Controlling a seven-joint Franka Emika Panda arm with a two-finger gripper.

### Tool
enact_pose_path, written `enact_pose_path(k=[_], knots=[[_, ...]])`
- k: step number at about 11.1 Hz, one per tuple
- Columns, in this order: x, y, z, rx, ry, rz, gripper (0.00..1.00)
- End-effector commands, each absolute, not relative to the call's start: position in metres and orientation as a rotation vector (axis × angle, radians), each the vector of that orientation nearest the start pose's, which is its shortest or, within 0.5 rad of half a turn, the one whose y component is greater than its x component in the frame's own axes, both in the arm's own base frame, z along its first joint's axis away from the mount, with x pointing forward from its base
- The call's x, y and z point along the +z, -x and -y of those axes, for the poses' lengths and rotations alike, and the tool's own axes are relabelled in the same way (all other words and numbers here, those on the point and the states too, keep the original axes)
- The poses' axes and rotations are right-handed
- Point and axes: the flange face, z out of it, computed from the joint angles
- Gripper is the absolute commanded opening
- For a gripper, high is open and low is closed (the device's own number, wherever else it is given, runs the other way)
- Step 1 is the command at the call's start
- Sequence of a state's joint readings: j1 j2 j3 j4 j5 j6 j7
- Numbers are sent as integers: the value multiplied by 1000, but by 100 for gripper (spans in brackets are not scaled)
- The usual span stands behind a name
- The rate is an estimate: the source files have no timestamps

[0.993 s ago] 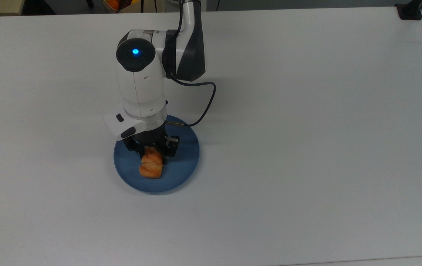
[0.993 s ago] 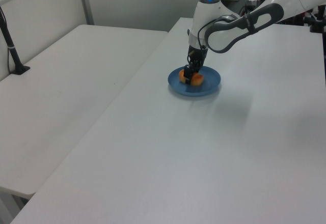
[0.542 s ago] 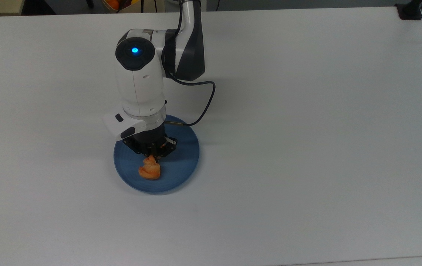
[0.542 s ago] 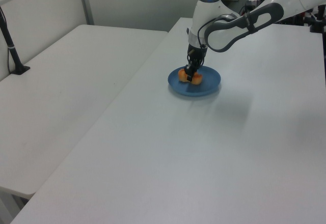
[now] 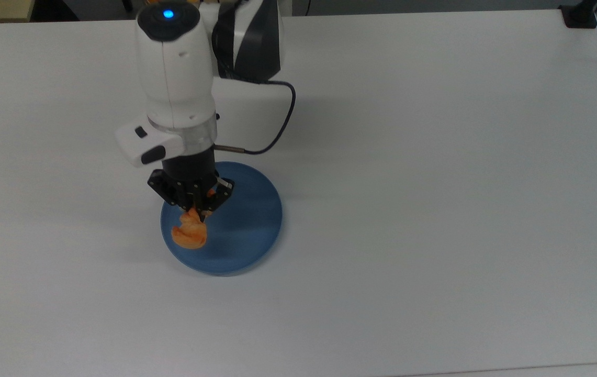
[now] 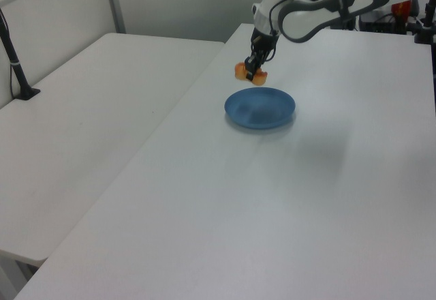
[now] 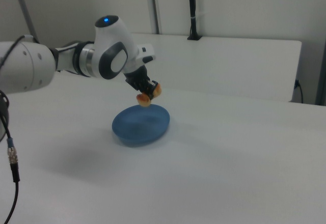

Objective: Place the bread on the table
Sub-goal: 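Carry the bread roll off the plate across the table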

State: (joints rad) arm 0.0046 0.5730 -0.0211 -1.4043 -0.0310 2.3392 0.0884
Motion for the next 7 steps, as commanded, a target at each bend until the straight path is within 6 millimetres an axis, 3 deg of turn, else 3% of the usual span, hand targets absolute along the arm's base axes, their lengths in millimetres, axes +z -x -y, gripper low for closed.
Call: enact_pose_path(k=[1, 5, 7], knots=[[462, -698, 5, -591, 3102, -77, 0], [495, -673, -44, -559, 3053, -9, 2], [497, -667, -105, -550, 2999, 61, 2]])
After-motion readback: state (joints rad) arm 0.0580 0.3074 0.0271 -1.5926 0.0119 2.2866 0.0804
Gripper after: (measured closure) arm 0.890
